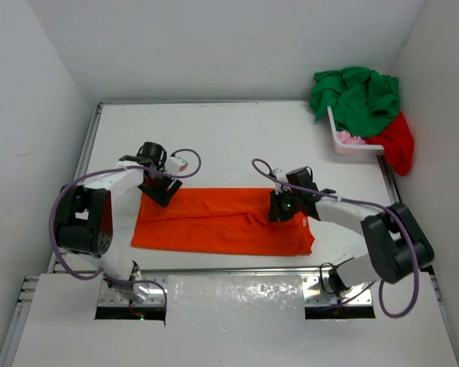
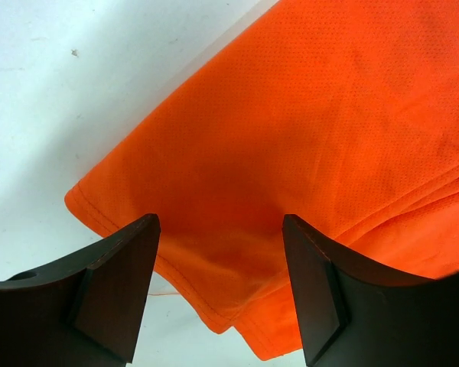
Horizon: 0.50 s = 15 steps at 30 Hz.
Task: Fold and stack the t-shirts
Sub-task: Fold the other side of the tshirt into a rectangle
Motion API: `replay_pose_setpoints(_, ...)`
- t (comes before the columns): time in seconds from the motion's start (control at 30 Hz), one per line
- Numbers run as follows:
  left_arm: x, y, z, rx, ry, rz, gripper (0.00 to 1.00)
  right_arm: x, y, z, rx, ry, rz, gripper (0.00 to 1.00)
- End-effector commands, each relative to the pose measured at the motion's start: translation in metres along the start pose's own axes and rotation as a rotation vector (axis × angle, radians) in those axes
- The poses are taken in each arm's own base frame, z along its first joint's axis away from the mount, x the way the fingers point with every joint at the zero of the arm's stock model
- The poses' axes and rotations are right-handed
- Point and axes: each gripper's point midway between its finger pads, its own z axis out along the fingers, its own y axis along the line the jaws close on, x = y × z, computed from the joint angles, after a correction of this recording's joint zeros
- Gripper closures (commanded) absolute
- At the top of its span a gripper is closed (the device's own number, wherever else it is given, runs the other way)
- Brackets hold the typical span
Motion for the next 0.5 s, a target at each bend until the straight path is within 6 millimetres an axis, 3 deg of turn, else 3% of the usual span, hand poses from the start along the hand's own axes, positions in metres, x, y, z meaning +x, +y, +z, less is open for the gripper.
replay_pose_setpoints(0.0, -0.010, 0.010, -0.002, -0.028, -0.038, -0.019, 0.37, -0.007, 0.018, -0.011, -0.063, -0.091, -0.028, 1.00)
replay_pose_setpoints(0.13, -0.012, 0.012, -0.003, -0.032, -0.040, -0.014, 0.37, 0.013, 0.027, -0.013, -0.094, -0.073, -0.025, 1.00)
replay_pose_setpoints(0.17, -0.013, 0.012, -0.004, -0.033, -0.041, -0.016, 0.37, 0.027, 0.030, -0.010, -0.106, -0.040, -0.023, 1.00)
replay_pose_setpoints(0.27, -0.018, 0.012, -0.010, -0.023, -0.051, -0.009, 0.37, 0.036, 0.043, -0.006, -0.143, -0.027, -0.049, 1.00)
replay_pose_setpoints(0.4, -0.032, 0.009, -0.027, -0.004, -0.119, 0.017, 0.37, 0.029, 0.061, -0.022, -0.201, -0.059, -0.108, 1.00)
replay_pose_setpoints(0.47, -0.037, 0.011, -0.033, -0.012, -0.137, 0.027, 0.37, 0.008, 0.067, -0.039, -0.196, -0.132, -0.171, 1.00)
